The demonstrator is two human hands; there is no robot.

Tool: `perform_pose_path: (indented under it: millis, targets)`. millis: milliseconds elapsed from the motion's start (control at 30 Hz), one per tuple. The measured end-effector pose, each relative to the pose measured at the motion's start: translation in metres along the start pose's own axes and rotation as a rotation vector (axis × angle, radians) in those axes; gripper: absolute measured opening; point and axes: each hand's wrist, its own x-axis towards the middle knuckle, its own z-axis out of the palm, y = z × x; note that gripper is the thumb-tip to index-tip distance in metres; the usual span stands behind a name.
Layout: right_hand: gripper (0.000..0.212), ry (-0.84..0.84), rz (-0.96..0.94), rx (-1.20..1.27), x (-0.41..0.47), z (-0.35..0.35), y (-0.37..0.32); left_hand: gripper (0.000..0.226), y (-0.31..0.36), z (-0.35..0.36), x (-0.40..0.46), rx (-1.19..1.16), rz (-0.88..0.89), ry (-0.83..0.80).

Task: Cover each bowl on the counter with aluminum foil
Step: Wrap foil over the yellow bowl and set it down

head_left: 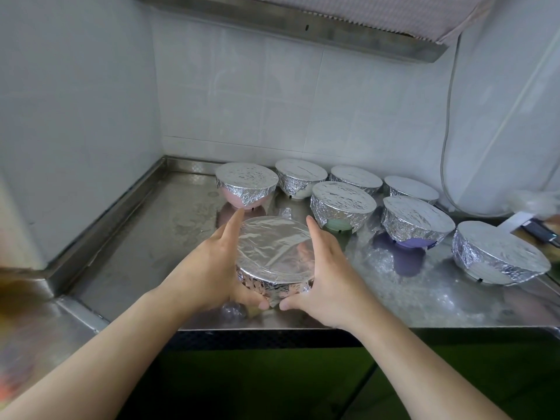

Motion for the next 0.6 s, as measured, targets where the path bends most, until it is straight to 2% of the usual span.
perform_pose_path:
  millis: [167, 400, 600]
  targets:
    - [0.165, -0.173, 0.033, 0.121, 0.005, -0.015, 0.006, 0.173, -0.002, -0.003, 0.001, -0.073, 0.025, -0.026]
    - [0.163, -0.194, 0.001, 0.229, 0.015, -0.013, 0.013, 0.163, 0.003, 0.0, 0.004, -0.279, 0.068, -0.025]
    - [0.162, -0.13, -0.012, 0.238, 0.016, -0.007, 0.016, 0.164, 0.005, 0.007, 0.002, -0.275, 0.051, 0.034]
